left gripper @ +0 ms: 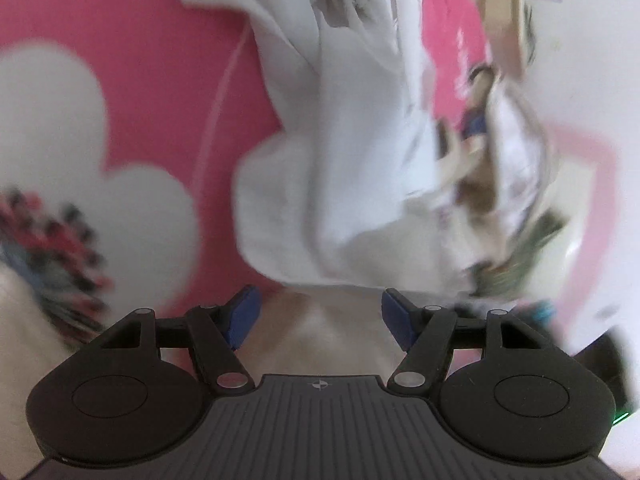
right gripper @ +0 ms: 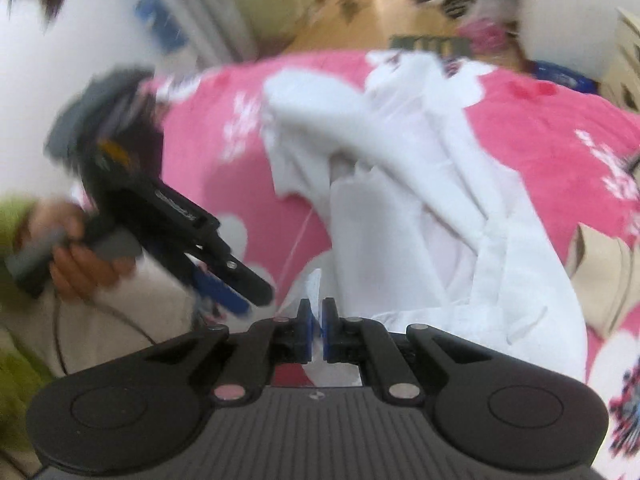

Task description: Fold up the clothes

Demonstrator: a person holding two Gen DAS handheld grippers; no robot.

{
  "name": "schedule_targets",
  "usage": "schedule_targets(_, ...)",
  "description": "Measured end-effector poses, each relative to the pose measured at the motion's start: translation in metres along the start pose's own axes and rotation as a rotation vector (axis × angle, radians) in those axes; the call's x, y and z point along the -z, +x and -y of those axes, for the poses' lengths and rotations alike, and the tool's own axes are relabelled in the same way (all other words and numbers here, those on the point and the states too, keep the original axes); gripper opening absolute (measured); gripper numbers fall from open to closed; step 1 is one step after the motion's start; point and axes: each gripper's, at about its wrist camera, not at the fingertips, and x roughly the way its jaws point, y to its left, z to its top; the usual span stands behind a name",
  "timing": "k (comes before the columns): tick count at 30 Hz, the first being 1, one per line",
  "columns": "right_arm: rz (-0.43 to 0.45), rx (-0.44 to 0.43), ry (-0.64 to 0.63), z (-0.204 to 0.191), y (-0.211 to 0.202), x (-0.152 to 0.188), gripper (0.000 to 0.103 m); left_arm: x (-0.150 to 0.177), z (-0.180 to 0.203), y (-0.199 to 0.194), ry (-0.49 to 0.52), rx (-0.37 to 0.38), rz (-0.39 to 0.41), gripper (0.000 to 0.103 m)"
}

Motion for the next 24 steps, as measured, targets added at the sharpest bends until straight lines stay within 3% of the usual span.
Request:
schedule_targets(3, 0.048, -0.018, 0.04, -0.005, -0.01, 0.001, 0.004, 0.001, -0.001, 0.003, -0.076, 0.072, 0.013, 0.067)
schedule_targets(11, 0.108, -0.075, 0.046, -0.026, -0.024, 0.005, 0.004, 0.007, -0.006, 0.016, -0.21, 0.088, -0.044, 0.067)
schedule_targets(17, 0.099, -0.145, -0.021, -0.056, -0.027, 0.009, 0.004, 0.012, 0.0, 0.013, -0.227, 0.122, -0.011, 0.064)
schedule_targets(24, 0.102, -0.193, -0.01, -0.066, -0.036, 0.017, 0.008, 0.01, 0.016, 0.006, -0.115, 0.026, 0.026, 0.008)
